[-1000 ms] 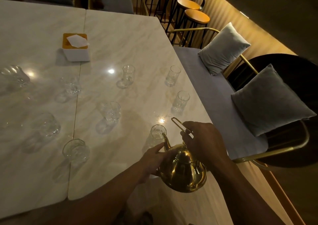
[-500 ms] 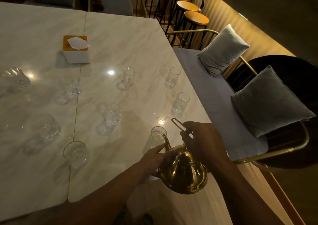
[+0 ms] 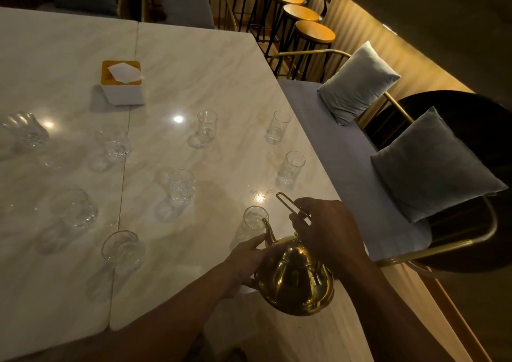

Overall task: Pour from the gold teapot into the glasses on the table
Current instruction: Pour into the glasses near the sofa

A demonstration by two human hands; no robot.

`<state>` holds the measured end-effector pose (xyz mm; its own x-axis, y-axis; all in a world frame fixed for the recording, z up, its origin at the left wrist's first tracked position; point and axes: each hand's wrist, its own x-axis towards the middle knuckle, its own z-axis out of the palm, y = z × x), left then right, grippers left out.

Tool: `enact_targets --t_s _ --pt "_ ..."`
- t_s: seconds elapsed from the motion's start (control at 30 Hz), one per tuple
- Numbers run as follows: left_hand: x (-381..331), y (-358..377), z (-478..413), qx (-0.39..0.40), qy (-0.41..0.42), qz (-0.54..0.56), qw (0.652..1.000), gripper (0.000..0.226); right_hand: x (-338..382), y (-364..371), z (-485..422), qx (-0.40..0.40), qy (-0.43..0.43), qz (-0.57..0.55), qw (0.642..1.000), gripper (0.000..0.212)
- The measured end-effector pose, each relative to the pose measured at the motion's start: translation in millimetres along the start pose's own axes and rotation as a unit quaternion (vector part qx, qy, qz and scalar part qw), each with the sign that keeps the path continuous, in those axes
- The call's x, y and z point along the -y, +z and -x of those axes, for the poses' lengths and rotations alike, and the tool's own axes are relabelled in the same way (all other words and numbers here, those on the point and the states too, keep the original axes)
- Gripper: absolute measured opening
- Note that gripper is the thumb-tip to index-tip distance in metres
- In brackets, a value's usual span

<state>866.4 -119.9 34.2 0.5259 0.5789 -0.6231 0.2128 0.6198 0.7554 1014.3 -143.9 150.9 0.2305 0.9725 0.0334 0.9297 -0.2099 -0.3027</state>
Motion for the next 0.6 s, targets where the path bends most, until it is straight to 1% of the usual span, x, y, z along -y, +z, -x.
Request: enact_targets --t_s 0.47,0.6 --pt "1.5 -3.4 -2.6 0.008 0.000 -0.005 1.000 0.057 2.8 -2.5 0.1 0.003 0.005 -0.002 1.000 0.031" --pt "1.3 -4.6 -1.4 0.010 -0.001 -0.006 1.000 0.062 3.6 -3.0 0.6 0.005 0.004 -0.005 1.000 0.031"
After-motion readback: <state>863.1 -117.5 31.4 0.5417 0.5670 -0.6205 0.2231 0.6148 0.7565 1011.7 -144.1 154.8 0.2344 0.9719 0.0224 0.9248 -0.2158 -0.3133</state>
